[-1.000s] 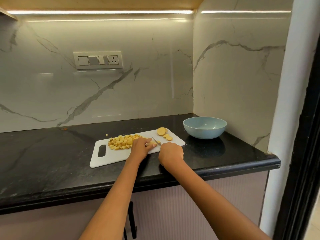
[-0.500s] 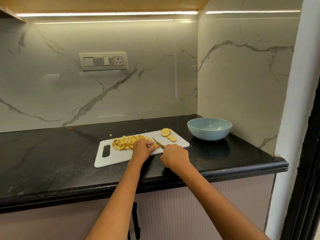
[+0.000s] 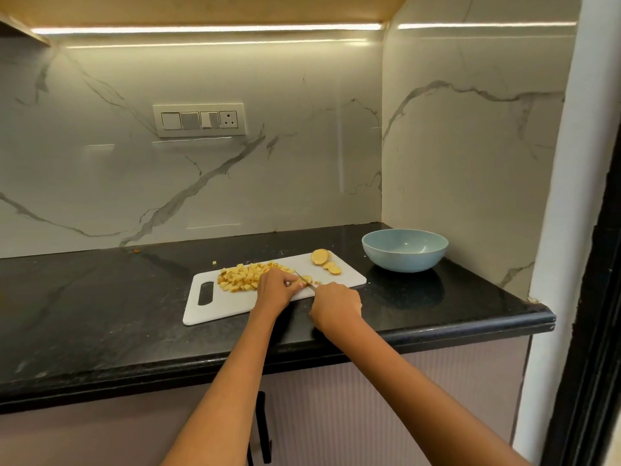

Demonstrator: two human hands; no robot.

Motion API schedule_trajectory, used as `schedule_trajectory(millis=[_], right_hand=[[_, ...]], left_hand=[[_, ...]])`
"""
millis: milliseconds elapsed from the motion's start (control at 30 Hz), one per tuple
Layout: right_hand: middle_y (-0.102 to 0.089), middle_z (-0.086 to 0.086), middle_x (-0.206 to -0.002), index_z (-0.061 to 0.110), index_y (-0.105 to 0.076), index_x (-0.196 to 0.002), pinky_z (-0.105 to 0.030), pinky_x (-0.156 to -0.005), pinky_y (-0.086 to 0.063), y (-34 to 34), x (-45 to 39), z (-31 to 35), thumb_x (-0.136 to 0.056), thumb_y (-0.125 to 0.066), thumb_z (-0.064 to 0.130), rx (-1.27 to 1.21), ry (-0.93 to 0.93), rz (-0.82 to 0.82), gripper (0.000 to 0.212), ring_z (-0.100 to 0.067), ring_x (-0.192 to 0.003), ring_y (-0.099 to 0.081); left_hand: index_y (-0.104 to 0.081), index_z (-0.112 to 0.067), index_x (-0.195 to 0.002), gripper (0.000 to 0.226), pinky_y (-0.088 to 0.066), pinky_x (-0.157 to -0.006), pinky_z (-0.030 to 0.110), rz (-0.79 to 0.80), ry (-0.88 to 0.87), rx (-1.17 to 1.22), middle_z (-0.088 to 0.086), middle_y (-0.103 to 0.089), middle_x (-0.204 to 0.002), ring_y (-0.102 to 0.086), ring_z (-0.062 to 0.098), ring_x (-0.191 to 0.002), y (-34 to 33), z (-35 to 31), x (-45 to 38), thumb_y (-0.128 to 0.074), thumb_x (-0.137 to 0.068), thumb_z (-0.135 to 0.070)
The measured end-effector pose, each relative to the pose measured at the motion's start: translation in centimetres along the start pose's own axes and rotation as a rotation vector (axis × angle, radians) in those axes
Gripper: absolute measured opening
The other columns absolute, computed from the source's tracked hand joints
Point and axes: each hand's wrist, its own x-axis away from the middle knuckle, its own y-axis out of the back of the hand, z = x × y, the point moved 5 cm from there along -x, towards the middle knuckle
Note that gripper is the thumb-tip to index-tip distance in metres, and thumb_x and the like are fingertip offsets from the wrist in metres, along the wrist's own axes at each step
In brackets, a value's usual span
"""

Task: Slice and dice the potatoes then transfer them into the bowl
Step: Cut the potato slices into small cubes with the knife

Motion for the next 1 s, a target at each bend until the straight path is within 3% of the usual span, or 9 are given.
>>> schedule_trajectory(millis=[200,300,433,567,800,1000], right_hand=[[-0.058,-0.009,-0.12,0.008,-0.053,-0.123,-0.026,-0.075,-0.043,0.6,-0.4,0.1,-0.098,-0.04,0.014,0.006,-0.003,-0.048,0.029,-0.022,-0.107,-0.058],[-0.06,-0.009,-0.118,0.008,-0.055,-0.12,-0.027,-0.077,-0.045,0.5,-0.3,-0.5,-0.097,-0.043,0.018,-0.053,-0.015,-0.044,0.028,-0.023,-0.106,-0.058],[-0.06,-0.01,-0.116,0.008,-0.055,-0.118,-0.029,-0.079,-0.043,0.7,0.2,-0.8,-0.096,-0.045,0.024,-0.121,0.0,-0.021,0.029,-0.024,-0.106,-0.057],[-0.06,-0.009,-0.116,0.008,-0.056,-0.117,-0.028,-0.077,-0.042,0.6,0.4,-0.7,-0.096,-0.044,0.026,-0.122,0.007,-0.011,0.03,-0.023,-0.105,-0.058],[-0.059,-0.009,-0.118,0.009,-0.053,-0.121,-0.027,-0.077,-0.04,0.6,0.0,-0.5,-0.097,-0.044,0.026,-0.109,-0.002,0.019,0.031,-0.023,-0.107,-0.057],[-0.057,-0.008,-0.122,0.009,-0.051,-0.124,-0.028,-0.088,-0.041,0.3,-1.0,1.0,-0.097,-0.043,0.018,-0.064,0.024,0.081,0.029,-0.022,-0.111,-0.055]], left_hand=[[-0.056,-0.017,-0.068,0.019,-0.024,-0.05,0.018,-0.002,0.02,-0.008,0.009,-0.045,-0.06,-0.033,0.011,-0.055,-0.1,-0.1,0.3,-0.064,-0.085,-0.013],[-0.058,-0.02,-0.082,0.011,-0.034,-0.067,0.024,-0.039,0.064,0.029,0.009,-0.055,-0.076,-0.049,0.015,-0.075,0.1,-0.2,0.5,-0.065,-0.085,-0.012],[-0.062,-0.018,-0.083,0.026,-0.033,-0.076,0.022,-0.161,0.14,0.048,0.007,-0.051,-0.08,-0.045,0.015,-0.085,0.8,0.0,0.5,-0.051,-0.088,0.005],[-0.07,0.002,-0.099,0.017,-0.042,-0.082,0.024,-0.163,0.163,0.049,0.014,-0.069,-0.101,-0.061,0.024,-0.095,0.8,0.2,0.7,-0.064,-0.084,-0.003],[-0.072,0.0,-0.095,0.018,-0.043,-0.074,0.023,-0.145,0.125,0.028,0.014,-0.071,-0.097,-0.063,0.023,-0.092,0.9,-0.1,0.6,-0.071,-0.079,-0.009],[-0.074,-0.001,-0.091,0.014,-0.04,-0.069,0.021,-0.113,0.096,0.0,0.014,-0.072,-0.093,-0.063,0.02,-0.086,1.1,-0.5,0.6,-0.07,-0.079,-0.008]])
